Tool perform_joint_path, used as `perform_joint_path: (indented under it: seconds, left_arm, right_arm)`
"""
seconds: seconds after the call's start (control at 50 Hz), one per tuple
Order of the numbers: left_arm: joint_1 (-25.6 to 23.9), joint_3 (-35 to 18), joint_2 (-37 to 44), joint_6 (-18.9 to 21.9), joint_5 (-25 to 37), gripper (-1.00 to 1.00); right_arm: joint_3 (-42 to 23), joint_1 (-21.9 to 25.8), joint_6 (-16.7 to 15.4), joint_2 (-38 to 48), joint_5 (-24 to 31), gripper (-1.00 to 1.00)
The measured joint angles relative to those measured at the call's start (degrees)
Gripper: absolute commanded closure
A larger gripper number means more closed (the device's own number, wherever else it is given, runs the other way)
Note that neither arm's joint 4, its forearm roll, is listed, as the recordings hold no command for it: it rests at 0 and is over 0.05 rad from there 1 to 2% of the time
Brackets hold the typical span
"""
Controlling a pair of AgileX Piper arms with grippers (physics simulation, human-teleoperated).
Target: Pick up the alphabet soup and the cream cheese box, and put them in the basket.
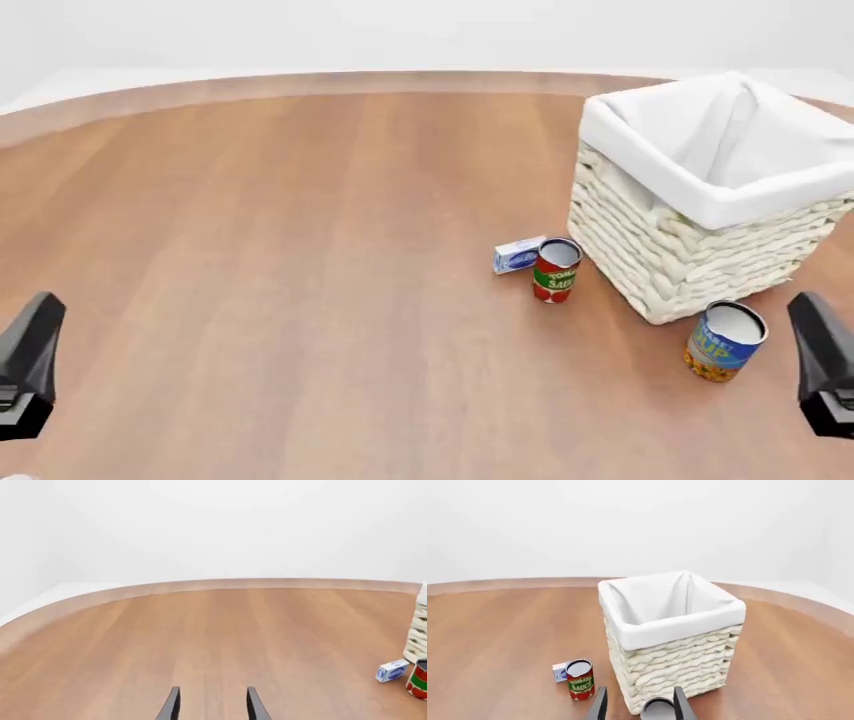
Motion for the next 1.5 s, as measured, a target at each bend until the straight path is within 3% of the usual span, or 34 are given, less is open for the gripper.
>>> perform_joint_path:
  seconds: [0.2, 0.4, 0.62, 0.9, 1.3, 1.5]
  left_arm:
    - [0.0, 0.0, 0.0, 0.0, 0.0, -1.00]
    - [0.0, 0.0, 0.0, 0.0, 0.0, -1.00]
    - [0.0, 0.0, 0.0, 0.0, 0.0, -1.00]
    - [0.0, 0.0, 0.0, 0.0, 0.0, -1.00]
    - [0.0, 0.0, 0.0, 0.0, 0.0, -1.00]
    - [0.0, 0.0, 0.0, 0.0, 0.0, -1.00]
  right_arm:
    - [-0.4, 0.9, -0.4, 4.3, -1.7, -1.00]
    - [-3.6, 5.7, -4.5, 13.0, -4.0, -1.00]
    - [-13.5, 11.8, -5.9, 24.6, -1.0, -1.00]
    - [-23.6, 17.8, -11.2, 38.7, 1.1, -1.00]
    - [-38.6, 24.5, -25.4, 56.1, 7.3, -1.00]
    - [-44.8, 26.1, -30.5, 61.9, 10.2, -1.00]
